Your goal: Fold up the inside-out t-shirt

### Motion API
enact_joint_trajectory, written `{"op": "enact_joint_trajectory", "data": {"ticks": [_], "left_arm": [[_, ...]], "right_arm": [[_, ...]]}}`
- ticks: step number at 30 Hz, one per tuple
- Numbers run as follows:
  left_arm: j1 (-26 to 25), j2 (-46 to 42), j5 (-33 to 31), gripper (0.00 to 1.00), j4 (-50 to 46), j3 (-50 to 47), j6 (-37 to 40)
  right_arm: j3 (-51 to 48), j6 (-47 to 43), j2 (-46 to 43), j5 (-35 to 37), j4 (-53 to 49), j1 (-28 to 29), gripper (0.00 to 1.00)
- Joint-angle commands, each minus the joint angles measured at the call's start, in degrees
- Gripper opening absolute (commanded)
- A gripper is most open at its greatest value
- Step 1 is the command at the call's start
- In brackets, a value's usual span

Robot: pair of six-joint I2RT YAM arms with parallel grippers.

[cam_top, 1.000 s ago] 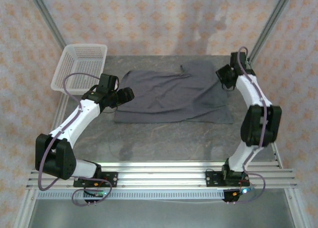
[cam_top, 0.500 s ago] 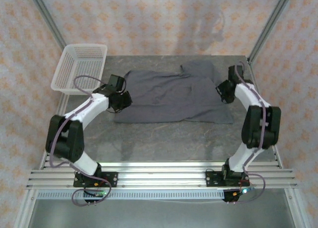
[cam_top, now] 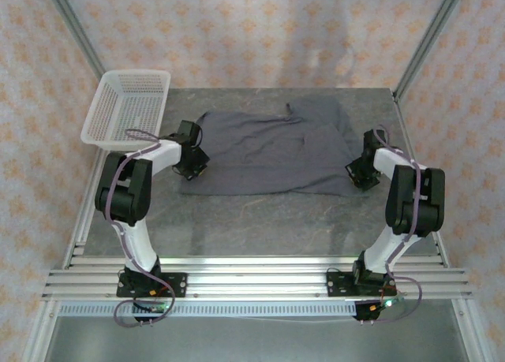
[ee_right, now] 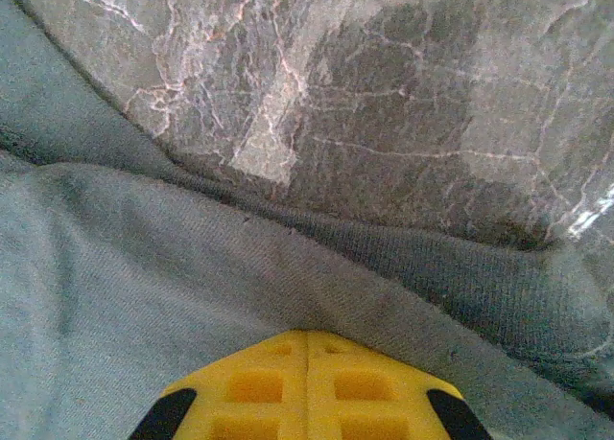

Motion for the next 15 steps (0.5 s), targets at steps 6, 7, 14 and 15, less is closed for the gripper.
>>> {"op": "enact_joint_trajectory", "data": {"ticks": [6,7,14,15], "left_arm": [[1.0,-14.3,-7.1,0.0,-10.0,-22.1,-5.0],[0.9,-16.7,-6.3,0.0,-9.9,-24.3,-5.4],[-1.1,-28.4,-6.5,0.0,-15.0,-31.1,-7.8],[-1.6,-30.1,-6.6,0.0,-15.2,-31.5,-8.4]], "right_arm": [[-8.9,-2.7,-8.1,5.1,-12.0,-0.2,0.0],[-10.2,-2.9,-9.5,4.2,-12.7,-0.1,0.01],[-17.2,-2.8,-18.9,4.4,-20.4,-0.2,0.01],[-17.3,-2.7,-20.5,5.3,-20.7,-0.2,0.02]]}}
